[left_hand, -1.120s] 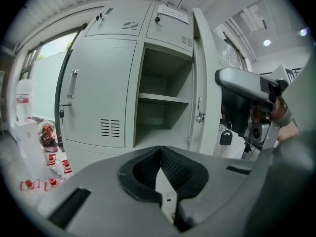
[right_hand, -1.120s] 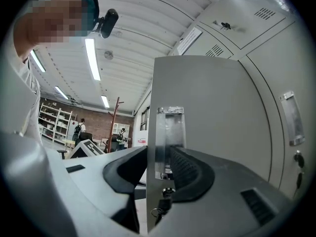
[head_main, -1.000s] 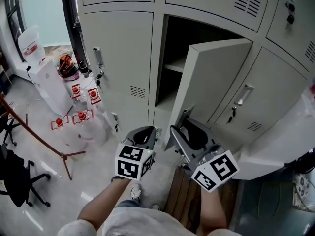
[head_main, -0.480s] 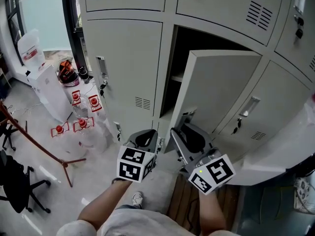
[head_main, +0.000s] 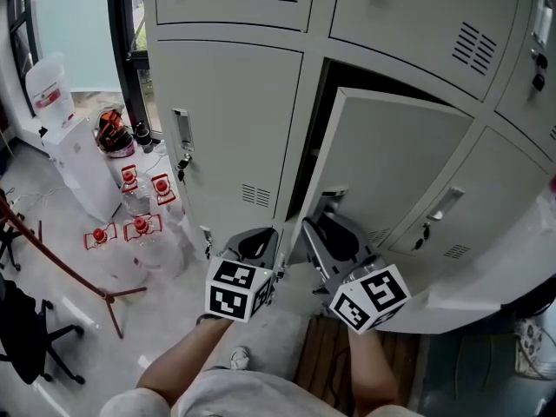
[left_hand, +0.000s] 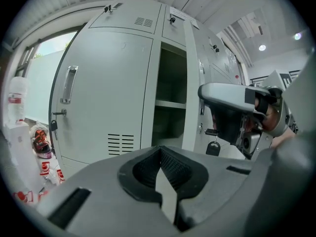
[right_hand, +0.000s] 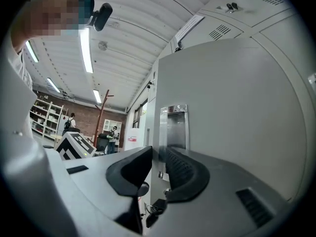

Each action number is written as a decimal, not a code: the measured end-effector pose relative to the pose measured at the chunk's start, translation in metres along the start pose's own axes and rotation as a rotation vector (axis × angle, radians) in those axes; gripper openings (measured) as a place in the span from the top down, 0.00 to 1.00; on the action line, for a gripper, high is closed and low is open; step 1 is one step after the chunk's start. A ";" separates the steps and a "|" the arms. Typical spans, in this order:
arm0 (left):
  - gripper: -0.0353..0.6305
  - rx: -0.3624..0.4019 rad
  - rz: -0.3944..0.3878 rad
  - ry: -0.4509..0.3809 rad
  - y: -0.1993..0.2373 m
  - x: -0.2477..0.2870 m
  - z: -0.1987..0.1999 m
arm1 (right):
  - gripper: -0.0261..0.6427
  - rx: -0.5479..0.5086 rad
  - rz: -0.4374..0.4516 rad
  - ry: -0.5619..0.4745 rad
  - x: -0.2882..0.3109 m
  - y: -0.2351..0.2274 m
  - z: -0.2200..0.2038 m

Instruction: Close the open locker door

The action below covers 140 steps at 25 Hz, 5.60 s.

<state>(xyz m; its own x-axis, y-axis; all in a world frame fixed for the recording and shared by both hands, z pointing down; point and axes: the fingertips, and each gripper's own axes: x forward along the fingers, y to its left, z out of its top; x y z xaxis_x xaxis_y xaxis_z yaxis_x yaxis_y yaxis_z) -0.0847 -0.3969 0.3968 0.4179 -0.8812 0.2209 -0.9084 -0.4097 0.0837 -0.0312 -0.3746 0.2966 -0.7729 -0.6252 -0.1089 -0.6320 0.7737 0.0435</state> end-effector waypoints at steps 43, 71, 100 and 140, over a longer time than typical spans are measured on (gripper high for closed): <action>0.94 0.050 -0.258 -0.090 0.022 0.071 0.045 | 0.89 -0.019 -0.326 0.009 0.075 -0.068 -0.011; 0.94 0.035 -0.268 -0.096 0.026 0.075 0.043 | 0.89 -0.055 -0.396 0.026 0.084 -0.076 -0.014; 0.94 0.029 -0.259 -0.101 0.022 0.042 0.047 | 0.85 -0.107 -0.424 0.087 0.070 -0.058 -0.015; 0.94 0.055 -0.248 -0.078 -0.121 -0.030 0.035 | 0.95 -0.071 -0.409 0.123 -0.106 0.001 -0.009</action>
<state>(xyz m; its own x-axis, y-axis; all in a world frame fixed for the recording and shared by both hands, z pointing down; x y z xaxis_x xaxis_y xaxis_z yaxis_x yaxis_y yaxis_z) 0.0132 -0.3287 0.3462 0.6295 -0.7670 0.1243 -0.7767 -0.6257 0.0726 0.0497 -0.3088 0.3174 -0.4561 -0.8898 -0.0127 -0.8868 0.4532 0.0902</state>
